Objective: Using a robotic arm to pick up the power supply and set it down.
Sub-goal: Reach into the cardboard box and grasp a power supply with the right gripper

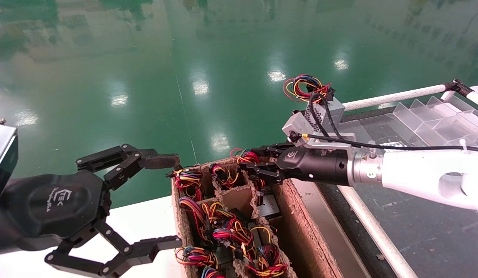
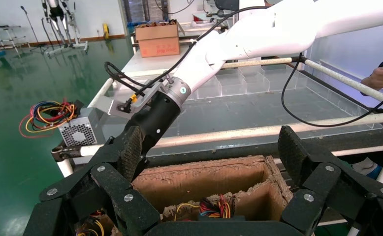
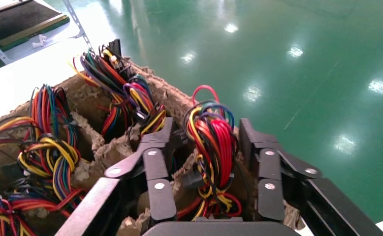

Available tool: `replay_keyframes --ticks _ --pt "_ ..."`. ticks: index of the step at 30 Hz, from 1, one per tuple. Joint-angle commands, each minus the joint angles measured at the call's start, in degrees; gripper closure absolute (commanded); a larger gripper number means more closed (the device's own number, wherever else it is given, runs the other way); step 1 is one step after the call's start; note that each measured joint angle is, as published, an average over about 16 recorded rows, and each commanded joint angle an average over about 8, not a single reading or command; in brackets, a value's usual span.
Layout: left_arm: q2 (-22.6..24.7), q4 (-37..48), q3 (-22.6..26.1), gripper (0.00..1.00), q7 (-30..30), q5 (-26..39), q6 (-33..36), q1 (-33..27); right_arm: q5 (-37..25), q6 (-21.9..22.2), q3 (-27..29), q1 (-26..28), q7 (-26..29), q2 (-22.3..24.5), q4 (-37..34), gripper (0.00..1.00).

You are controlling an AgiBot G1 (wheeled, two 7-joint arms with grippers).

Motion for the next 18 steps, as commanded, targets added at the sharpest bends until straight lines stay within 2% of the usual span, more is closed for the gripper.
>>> replay_keyframes --ticks 1,12,18 --pt "0.00 0.00 0.00 0.00 0.00 0.00 0.00 0.00 -0.01 -0.20 0.00 0.02 -0.41 0.01 -0.57 1.00" --pt "0.00 0.00 0.01 0.00 0.00 0.00 0.00 0.00 0.59 -0.13 0.44 -0.01 -1.96 0.13 -2.54 1.00" --pt "0.00 0.00 0.01 0.00 0.00 -0.01 0.00 0.00 1.59 -1.69 1.12 -0.03 -3.29 1.03 -2.66 1.00"
